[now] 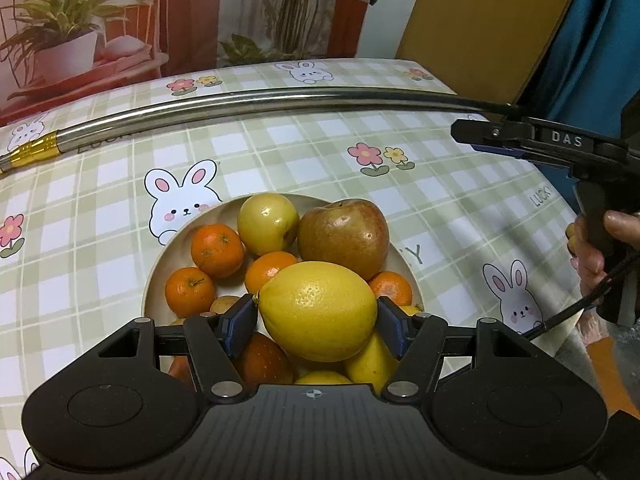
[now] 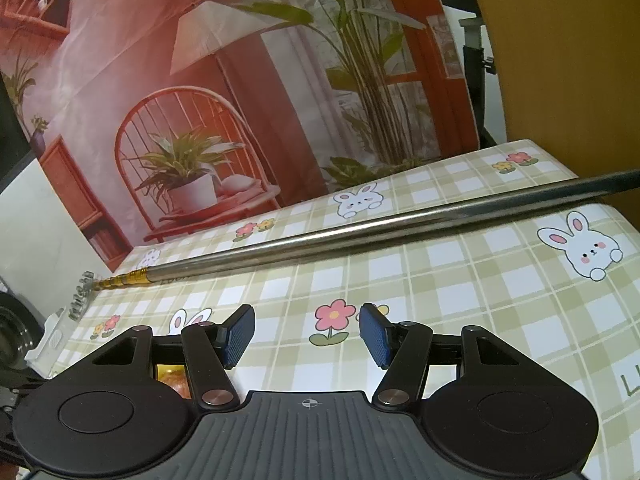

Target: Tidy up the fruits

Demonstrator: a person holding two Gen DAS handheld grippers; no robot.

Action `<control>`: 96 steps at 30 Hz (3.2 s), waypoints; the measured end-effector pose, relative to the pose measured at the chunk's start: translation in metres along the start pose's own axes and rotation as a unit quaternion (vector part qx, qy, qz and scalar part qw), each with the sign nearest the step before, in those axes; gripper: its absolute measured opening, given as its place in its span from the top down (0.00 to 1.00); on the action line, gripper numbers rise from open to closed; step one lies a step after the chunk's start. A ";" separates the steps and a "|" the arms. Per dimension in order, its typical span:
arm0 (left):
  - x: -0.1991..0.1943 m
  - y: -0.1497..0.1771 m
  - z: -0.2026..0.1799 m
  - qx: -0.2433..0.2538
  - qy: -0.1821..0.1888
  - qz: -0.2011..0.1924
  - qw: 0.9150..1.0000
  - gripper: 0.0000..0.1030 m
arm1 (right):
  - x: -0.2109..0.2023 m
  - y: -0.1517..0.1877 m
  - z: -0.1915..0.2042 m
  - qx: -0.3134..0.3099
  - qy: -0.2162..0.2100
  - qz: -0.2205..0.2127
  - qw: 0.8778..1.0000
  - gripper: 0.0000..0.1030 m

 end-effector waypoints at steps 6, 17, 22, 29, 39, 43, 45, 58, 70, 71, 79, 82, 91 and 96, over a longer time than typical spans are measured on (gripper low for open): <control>0.002 -0.005 0.004 -0.017 -0.002 -0.008 1.000 0.34 | -0.005 0.002 0.002 -0.003 0.002 0.004 1.000 0.46; -0.050 -0.024 0.011 -0.050 -0.028 -0.081 0.995 0.07 | -0.033 0.001 0.029 -0.033 0.005 -0.003 0.999 0.29; -0.095 -0.031 0.015 -0.050 -0.083 -0.120 0.988 0.00 | -0.054 -0.002 0.052 -0.048 -0.001 -0.012 0.999 0.15; -0.166 -0.043 0.016 -0.056 -0.160 -0.176 0.970 0.00 | -0.092 -0.011 0.093 -0.064 -0.014 -0.029 0.997 0.00; -0.253 -0.061 -0.008 -0.029 -0.226 -0.243 0.943 0.00 | -0.152 -0.027 0.148 -0.095 -0.028 -0.067 0.993 0.00; -0.277 -0.066 -0.020 -0.012 -0.249 -0.263 0.932 0.00 | -0.175 -0.032 0.166 -0.111 -0.029 -0.086 0.990 0.00; -0.284 -0.067 -0.023 -0.008 -0.257 -0.267 0.929 0.00 | -0.184 -0.033 0.174 -0.118 -0.029 -0.094 0.988 0.00; -0.304 -0.068 -0.030 -0.008 -0.275 -0.283 0.919 0.00 | -0.209 -0.039 0.196 -0.141 -0.028 -0.120 0.982 0.00; -0.304 -0.065 -0.025 -0.015 -0.261 -0.281 0.923 0.00 | -0.211 -0.040 0.194 -0.138 -0.024 -0.122 0.983 0.00; -0.304 -0.065 -0.025 -0.015 -0.260 -0.281 0.924 0.00 | -0.211 -0.040 0.194 -0.138 -0.025 -0.123 0.982 0.00; -0.306 -0.063 -0.023 -0.017 -0.252 -0.282 0.926 0.00 | -0.212 -0.041 0.194 -0.140 -0.023 -0.126 0.982 0.00; -0.306 -0.064 -0.022 -0.016 -0.252 -0.282 0.926 0.00 | -0.214 -0.042 0.195 -0.141 -0.022 -0.128 0.981 0.00; -0.306 -0.063 -0.022 -0.017 -0.252 -0.281 0.926 0.00 | -0.215 -0.044 0.195 -0.142 -0.022 -0.129 0.981 0.00; -0.306 -0.063 -0.022 -0.017 -0.251 -0.281 0.926 0.00 | -0.216 -0.044 0.195 -0.141 -0.020 -0.131 0.981 0.00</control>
Point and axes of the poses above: each gripper's, at about its wrist camera, not at the fingertips, and x roughly the way its jaws point, z to its left, y to its underside, the point moved 10 cm from there along x, roughly the way its jaws point, and after that the axes turned 13 degrees about x, right-handed, at the moved point
